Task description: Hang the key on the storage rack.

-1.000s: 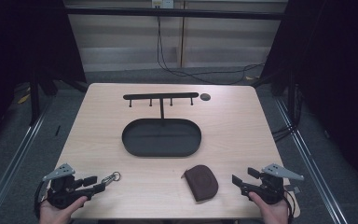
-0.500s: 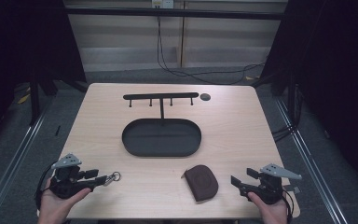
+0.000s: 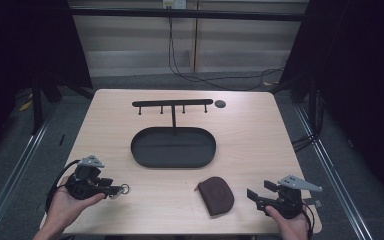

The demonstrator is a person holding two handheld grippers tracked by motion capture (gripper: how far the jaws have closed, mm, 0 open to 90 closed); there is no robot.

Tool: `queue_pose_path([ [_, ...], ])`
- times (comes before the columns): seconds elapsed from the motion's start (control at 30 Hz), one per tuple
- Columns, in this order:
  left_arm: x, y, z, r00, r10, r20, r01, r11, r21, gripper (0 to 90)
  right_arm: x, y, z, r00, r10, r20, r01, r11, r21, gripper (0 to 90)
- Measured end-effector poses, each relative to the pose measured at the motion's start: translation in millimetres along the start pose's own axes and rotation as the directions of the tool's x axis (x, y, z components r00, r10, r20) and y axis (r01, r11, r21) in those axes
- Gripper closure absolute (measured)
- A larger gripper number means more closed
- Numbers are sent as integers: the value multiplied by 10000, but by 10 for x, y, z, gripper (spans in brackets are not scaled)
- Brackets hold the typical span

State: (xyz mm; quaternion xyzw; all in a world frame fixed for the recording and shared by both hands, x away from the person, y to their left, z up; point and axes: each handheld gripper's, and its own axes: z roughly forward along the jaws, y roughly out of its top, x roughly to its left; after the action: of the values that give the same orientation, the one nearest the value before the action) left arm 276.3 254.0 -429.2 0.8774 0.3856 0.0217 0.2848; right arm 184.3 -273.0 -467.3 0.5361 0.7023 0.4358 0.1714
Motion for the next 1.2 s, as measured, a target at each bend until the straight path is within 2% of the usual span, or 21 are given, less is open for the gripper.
queue_pose_path([
  [0.07,18,25,51,9999,149,20,-149,9998,134,588,-1,0,1,10000,5,-17,-5,10000,6,226],
  [0.13,57,55,81,9999,111,-11,-111,9995,291,593,0,1,1,10000,-20,-56,20,10000,-12,222],
  [0.2,86,82,111,9999,69,152,-75,9992,392,603,3,1,3,10000,-33,-52,33,10000,-2,220],
  [0.4,154,116,212,9998,100,146,-116,9931,1167,606,0,1,10,10000,-30,-47,31,10000,43,217],
  [0.53,188,132,260,9998,-110,172,84,9892,1465,596,2,0,18,10000,-19,-68,20,9999,115,213],
  [0.57,202,155,308,9998,-153,134,125,9820,1884,587,2,0,21,10000,-14,-67,15,9999,135,211],
  [0.67,197,195,355,9999,106,83,-123,9706,2405,585,2,-1,26,9999,-2,-104,4,9998,194,208],
  [0.7,186,210,369,9999,63,84,-82,9676,2525,598,2,-1,27,9999,0,-113,3,9998,203,207],
  [0.73,190,225,383,9999,58,107,-85,9615,2746,601,2,-1,28,9999,5,-113,-3,9998,207,206],
  [0.77,184,240,396,9997,243,72,-253,9554,2943,605,2,-1,29,10000,10,-98,-8,9998,221,205],
  [0.83,165,264,420,9996,267,-87,-227,9520,3054,612,3,-1,33,9999,8,-125,-5,9997,238,204],
  [0.87,167,278,421,9992,396,-54,-359,9487,3141,614,4,-2,33,9999,1,-137,2,9997,237,203],
  [0.9,165,287,428,9994,354,-39,-325,9504,3093,614,5,-2,32,9999,-6,-142,10,9997,240,202],
  [0.97,180,302,448,9994,330,88,-340,9435,3297,615,4,-2,34,9999,-8,-137,12,9997,256,202],
  [1.0,183,301,469,9997,219,117,-245,9443,3283,619,2,-3,37,9999,-9,-154,14,9996,276,202],
  [1.07,193,308,493,9995,293,-72,-248,9335,3577,634,0,-3,44,9999,-10,-135,14,9995,315,202],
  [1.1,193,308,493,9995,293,-72,-248,9335,3577,635,0,-3,45,9999,-13,-142,18,9995,320,202],
  [1.17,196,308,521,9996,286,23,-274,9295,3679,637,0,-4,45,9999,-24,-150,29,9994,330,202],
  [1.2,187,310,536,9994,353,-56,-307,9275,3726,636,0,-3,46,9999,-10,-151,15,9995,326,201],
])
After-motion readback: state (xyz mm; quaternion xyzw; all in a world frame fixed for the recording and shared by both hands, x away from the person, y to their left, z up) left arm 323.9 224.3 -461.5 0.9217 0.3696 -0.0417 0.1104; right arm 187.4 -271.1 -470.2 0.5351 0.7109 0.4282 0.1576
